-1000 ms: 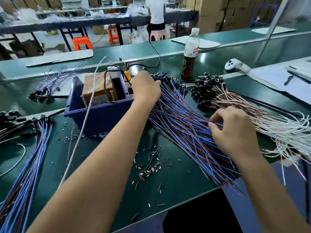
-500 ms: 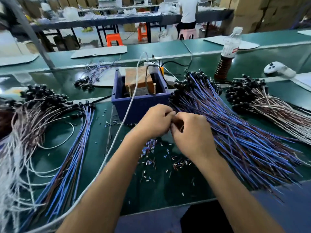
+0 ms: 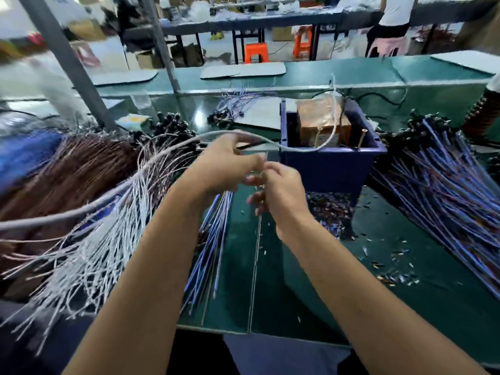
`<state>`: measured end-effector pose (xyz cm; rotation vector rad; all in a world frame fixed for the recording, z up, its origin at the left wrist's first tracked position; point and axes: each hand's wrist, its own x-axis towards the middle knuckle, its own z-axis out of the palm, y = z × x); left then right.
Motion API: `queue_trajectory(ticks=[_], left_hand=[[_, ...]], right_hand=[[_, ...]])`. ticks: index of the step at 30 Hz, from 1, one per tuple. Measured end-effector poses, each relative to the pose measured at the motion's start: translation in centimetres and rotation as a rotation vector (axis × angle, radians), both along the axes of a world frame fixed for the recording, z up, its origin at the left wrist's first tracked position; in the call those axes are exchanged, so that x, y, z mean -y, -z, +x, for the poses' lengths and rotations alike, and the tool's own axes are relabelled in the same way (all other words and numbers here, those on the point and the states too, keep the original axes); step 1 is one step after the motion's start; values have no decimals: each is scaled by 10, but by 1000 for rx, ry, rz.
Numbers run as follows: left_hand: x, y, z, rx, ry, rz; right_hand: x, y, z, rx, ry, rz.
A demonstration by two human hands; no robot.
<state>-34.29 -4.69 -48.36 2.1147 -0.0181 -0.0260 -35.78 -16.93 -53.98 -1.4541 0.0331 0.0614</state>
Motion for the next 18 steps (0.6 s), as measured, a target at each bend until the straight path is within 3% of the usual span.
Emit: queue_trajectory(ticks=[2, 4, 10, 14, 18], left_hand=[[6, -6, -5, 56, 75, -402], [17, -13, -7, 113, 119, -650], [47, -23, -7, 207, 337, -879], [43, -26, -1, 407, 234, -1040], [10, -26, 10, 509, -286, -1414]], right_hand=[[-4, -13, 4, 42, 124, 299], [-6, -24, 6, 127, 199, 459], [1, -56, 4, 203, 366, 777], [12, -69, 11, 260, 357, 533], [8, -59, 20, 205, 140, 147]])
